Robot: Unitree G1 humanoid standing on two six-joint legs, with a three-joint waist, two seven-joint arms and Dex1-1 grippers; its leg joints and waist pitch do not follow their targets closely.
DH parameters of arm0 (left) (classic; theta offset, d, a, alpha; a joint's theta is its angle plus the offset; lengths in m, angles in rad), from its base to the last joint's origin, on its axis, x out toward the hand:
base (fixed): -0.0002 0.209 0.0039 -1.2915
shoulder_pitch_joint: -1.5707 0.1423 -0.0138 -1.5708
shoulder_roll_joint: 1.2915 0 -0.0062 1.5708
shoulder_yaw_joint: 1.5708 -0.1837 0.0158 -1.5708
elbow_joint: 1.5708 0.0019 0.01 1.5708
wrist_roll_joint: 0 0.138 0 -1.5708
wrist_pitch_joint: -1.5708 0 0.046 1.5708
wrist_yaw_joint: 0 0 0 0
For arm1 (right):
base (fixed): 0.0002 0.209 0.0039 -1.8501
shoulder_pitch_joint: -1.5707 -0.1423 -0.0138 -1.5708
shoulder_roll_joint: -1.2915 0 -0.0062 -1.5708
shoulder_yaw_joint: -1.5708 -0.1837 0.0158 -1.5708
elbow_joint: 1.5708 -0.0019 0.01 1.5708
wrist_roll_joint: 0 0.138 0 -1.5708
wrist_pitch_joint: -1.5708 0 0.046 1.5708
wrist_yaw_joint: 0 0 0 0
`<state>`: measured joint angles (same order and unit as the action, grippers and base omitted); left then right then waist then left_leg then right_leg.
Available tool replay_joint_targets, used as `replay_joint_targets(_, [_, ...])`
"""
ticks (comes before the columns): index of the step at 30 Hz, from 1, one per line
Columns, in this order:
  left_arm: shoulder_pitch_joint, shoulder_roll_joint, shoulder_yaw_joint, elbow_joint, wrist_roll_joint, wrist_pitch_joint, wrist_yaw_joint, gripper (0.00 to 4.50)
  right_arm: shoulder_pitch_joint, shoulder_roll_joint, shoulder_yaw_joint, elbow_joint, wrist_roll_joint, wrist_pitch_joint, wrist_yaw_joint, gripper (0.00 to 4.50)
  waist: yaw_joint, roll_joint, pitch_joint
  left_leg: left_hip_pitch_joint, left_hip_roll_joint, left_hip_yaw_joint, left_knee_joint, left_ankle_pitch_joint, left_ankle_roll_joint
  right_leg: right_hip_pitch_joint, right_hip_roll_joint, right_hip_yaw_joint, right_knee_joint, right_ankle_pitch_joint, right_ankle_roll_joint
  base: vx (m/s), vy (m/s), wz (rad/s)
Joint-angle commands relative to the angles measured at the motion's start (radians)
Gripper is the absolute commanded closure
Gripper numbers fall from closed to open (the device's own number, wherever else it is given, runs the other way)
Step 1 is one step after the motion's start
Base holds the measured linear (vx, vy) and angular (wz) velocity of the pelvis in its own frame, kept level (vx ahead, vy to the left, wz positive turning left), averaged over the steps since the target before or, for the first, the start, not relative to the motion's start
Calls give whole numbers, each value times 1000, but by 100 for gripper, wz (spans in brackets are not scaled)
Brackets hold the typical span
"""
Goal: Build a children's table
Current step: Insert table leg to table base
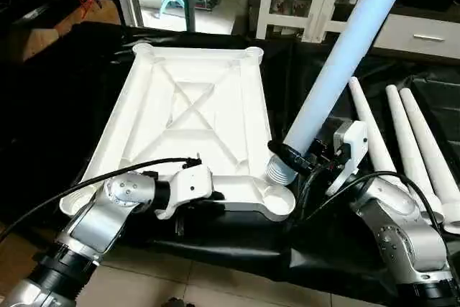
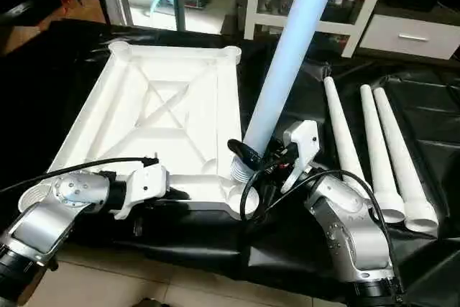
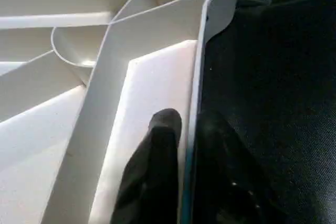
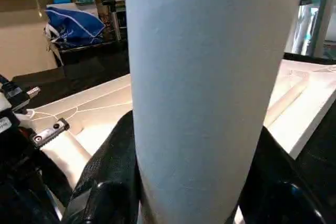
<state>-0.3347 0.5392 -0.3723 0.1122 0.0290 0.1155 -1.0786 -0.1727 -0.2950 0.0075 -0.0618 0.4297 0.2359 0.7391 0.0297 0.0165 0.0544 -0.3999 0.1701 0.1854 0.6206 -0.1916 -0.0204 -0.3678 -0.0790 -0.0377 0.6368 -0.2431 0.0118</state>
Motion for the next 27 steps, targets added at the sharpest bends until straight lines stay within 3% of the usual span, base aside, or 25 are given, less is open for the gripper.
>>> replay_joint_targets(1, [-15, 19, -16, 19, 26, -14, -6, 411, -2, -5, -8, -21, 3, -7, -3, 264, -5, 15, -66, 39, 62, -26, -91, -185, -4, 23, -61, 38, -65, 72, -258, 0, 0, 0])
replay_joint_targets(6, [-12, 36, -31, 29, 49, -31, -7, 447, -6, -4, -8, -20, 2, -6, -5, 264, -9, 13, -66, 36, 61, -27, -90, -166, -1, 25, -61, 38, -61, 94, -260, 0, 0, 0])
replay_joint_targets(11, [-10, 47, -31, 48, 83, -28, 17, 447, -19, 5, -6, -7, 6, -2, -7, 264, -14, 14, -64, 37, 62, -26, -89, -171, 11, 24, -62, 38, -62, 89, -268, 0, 0, 0])
replay_joint_targets(16, [1, 45, -4, 54, 107, 71, 93, 447, -36, 26, 5, 26, 8, 6, -10, 264, -26, 12, -52, 40, 62, -29, -101, -314, -39, 16, -63, 41, -77, -116, -255, 0, 0, 0])
replay_joint_targets(18, [15, 35, 16, 39, 85, 102, 107, 447, -60, 39, 13, 87, -13, -1, -21, 264, -34, 7, -45, 36, 61, -34, -106, -363, -58, 15, -67, 42, -86, -227, -231, 0, 0, 0])
replay_joint_targets(20, [25, 27, 22, 19, 61, 109, 98, 447, -84, 56, 16, 136, -13, -17, -11, 264, -44, 2, -42, 29, 60, -39, -108, -377, -66, 13, -67, 41, -89, -276, -213, 0, 0, 0])
replay_joint_targets(23, [38, 5, 24, -4, 38, 121, 97, 447, -128, 83, 40, 236, -46, -88, 21, 264, -58, 5, -43, 26, 58, -43, -107, -395, -69, 10, -68, 40, -91, -298, -208, 0, 0, 0])
replay_joint_targets(25, [38, -1, 19, -15, 23, 115, 89, 447, -151, 79, 68, 294, -71, -131, 75, 264, -55, -8, -42, 29, 60, -37, -103, -359, -44, 4, -66, 44, -93, -256, -213, 0, 0, 0])
replay_joint_targets(27, [38, 0, 14, -18, 17, 118, 83, 447, -166, 82, 78, 333, -80, -169, 110, 264, -53, -4, -43, 32, 60, -33, -101, -331, -30, 2, -64, 45, -91, -206, -229, 0, 0, 0])
